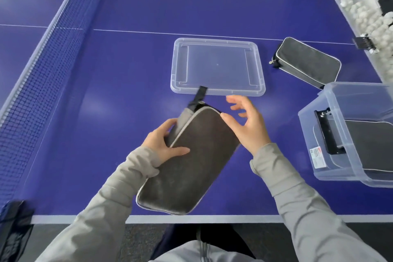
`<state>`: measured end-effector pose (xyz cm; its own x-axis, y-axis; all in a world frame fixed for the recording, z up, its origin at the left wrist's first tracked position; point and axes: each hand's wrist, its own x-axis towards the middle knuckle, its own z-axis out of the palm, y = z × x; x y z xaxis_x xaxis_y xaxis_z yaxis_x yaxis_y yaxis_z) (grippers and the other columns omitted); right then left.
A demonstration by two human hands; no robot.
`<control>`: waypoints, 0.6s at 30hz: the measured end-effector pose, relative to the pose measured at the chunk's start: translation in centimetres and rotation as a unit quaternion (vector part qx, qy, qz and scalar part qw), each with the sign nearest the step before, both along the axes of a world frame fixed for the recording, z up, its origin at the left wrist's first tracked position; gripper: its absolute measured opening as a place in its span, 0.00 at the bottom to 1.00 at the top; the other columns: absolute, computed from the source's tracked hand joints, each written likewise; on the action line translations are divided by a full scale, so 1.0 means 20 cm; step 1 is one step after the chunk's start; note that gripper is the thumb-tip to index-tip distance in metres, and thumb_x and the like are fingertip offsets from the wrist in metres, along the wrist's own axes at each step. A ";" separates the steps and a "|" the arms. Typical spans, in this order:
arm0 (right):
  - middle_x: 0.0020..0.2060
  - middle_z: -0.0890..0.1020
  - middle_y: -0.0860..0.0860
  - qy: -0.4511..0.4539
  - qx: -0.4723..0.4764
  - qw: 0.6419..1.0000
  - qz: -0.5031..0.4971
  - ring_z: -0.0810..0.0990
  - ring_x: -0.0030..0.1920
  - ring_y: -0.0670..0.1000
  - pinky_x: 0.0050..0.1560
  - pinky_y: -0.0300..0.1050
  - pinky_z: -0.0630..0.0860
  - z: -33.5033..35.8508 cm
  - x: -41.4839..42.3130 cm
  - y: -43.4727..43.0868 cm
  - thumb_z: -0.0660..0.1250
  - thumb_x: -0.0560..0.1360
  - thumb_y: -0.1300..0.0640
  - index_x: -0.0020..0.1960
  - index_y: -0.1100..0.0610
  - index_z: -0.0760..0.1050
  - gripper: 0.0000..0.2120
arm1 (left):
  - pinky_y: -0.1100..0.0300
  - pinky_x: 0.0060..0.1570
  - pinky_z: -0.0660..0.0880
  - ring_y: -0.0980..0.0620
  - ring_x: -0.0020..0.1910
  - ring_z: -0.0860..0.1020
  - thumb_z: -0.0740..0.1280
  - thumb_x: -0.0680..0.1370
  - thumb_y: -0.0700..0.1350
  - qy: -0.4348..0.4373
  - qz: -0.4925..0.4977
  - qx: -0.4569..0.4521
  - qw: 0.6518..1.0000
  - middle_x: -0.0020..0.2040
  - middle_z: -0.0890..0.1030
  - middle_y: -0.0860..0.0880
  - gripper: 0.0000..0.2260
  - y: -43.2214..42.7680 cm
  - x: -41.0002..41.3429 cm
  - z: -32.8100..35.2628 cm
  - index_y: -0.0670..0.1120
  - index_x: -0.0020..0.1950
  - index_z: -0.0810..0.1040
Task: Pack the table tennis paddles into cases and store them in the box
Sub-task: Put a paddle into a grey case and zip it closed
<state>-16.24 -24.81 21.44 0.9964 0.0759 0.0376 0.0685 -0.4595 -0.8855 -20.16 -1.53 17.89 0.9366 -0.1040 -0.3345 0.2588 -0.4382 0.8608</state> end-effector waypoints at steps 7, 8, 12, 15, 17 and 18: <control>0.63 0.74 0.49 0.238 0.240 0.920 -0.201 0.76 0.58 0.43 0.59 0.43 0.70 -0.18 -0.28 0.00 0.69 0.73 0.49 0.66 0.47 0.66 0.23 | 0.54 0.36 0.79 0.48 0.35 0.82 0.76 0.67 0.45 0.038 0.415 -0.296 0.859 0.42 0.82 0.47 0.18 0.02 -0.03 -0.11 0.52 0.50 0.71; 0.62 0.76 0.49 0.273 0.301 0.894 -0.186 0.77 0.58 0.46 0.61 0.48 0.72 -0.20 -0.31 0.03 0.69 0.72 0.47 0.68 0.48 0.65 0.27 | 0.51 0.41 0.79 0.48 0.40 0.81 0.76 0.66 0.46 0.059 0.447 -0.341 0.825 0.45 0.81 0.49 0.17 0.01 -0.02 -0.12 0.53 0.49 0.72; 0.53 0.82 0.48 0.321 0.438 0.825 -0.155 0.80 0.51 0.51 0.51 0.50 0.78 -0.18 -0.30 0.16 0.71 0.64 0.44 0.69 0.49 0.65 0.36 | 0.44 0.54 0.76 0.45 0.55 0.80 0.72 0.72 0.42 0.093 0.474 -0.464 0.742 0.58 0.81 0.48 0.16 -0.06 -0.01 -0.14 0.52 0.56 0.71; 0.46 0.85 0.46 0.309 0.414 0.830 -0.210 0.83 0.47 0.47 0.41 0.43 0.79 -0.17 -0.26 0.21 0.75 0.67 0.50 0.64 0.48 0.67 0.29 | 0.46 0.49 0.79 0.45 0.55 0.80 0.70 0.73 0.41 0.107 0.442 -0.483 0.748 0.59 0.80 0.48 0.18 -0.11 -0.03 -0.16 0.53 0.60 0.71; 0.42 0.86 0.45 0.284 0.405 0.835 -0.240 0.84 0.45 0.47 0.42 0.43 0.79 -0.18 -0.25 0.18 0.74 0.70 0.55 0.63 0.48 0.67 0.26 | 0.47 0.45 0.80 0.47 0.53 0.81 0.70 0.72 0.41 0.112 0.414 -0.492 0.758 0.58 0.81 0.49 0.20 -0.12 -0.04 -0.17 0.53 0.62 0.72; 0.42 0.86 0.45 0.272 0.403 0.838 -0.246 0.84 0.46 0.47 0.44 0.45 0.79 -0.17 -0.26 0.16 0.74 0.70 0.56 0.63 0.48 0.67 0.25 | 0.47 0.47 0.79 0.47 0.54 0.81 0.70 0.70 0.41 0.115 0.400 -0.490 0.766 0.58 0.81 0.49 0.23 -0.12 -0.05 -0.17 0.52 0.64 0.71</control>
<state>-21.35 -21.56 17.98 0.7857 -0.1803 -0.5917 -0.4694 0.4491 -0.7602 -21.08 -4.01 14.40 0.7598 0.1645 -0.6290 0.3016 0.7679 0.5652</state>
